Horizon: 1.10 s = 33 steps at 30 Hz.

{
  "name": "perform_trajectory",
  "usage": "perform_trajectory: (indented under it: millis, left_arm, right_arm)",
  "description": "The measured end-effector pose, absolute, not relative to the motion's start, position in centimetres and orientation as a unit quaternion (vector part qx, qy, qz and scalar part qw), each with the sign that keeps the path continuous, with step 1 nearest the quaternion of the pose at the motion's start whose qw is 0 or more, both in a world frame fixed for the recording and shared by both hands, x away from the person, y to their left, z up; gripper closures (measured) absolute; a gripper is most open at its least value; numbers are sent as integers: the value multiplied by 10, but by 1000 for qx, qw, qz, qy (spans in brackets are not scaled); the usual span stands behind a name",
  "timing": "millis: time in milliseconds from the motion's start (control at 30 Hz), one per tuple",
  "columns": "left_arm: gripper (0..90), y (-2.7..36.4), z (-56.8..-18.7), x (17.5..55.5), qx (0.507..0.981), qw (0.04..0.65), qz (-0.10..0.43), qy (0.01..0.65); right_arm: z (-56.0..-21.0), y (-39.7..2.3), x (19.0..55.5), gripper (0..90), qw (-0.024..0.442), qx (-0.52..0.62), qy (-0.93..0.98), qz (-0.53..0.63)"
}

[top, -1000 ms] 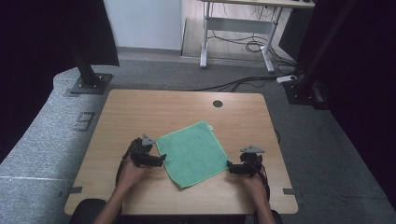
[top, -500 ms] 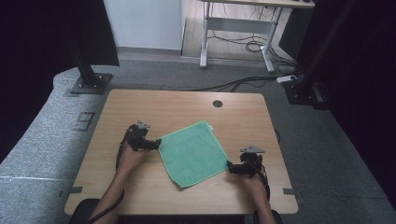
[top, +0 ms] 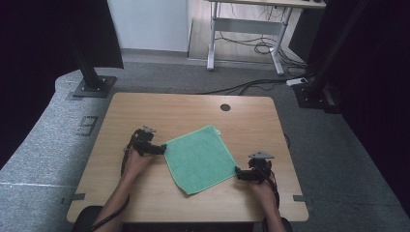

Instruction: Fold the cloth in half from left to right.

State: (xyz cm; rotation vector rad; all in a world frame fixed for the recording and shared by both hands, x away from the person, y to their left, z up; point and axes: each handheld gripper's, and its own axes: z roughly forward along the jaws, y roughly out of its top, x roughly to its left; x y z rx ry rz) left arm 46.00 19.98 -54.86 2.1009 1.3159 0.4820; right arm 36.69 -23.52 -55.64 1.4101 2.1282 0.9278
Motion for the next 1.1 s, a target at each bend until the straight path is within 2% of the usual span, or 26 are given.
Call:
perform_trajectory:
  millis: [433,733,1100]
  left_arm:
    - [6,200,-548,459,792,305,182,496]
    - [33,200,-548,457,794,309,183,491]
    - [53,200,-548,456,793,312,184,490]
  right_arm:
    - [-554,-233,367,60,199,495,777,333]
    - [-539,-221,360,64,198,455,795,349]
    - [-531,-195,353,66,153,411,818,372]
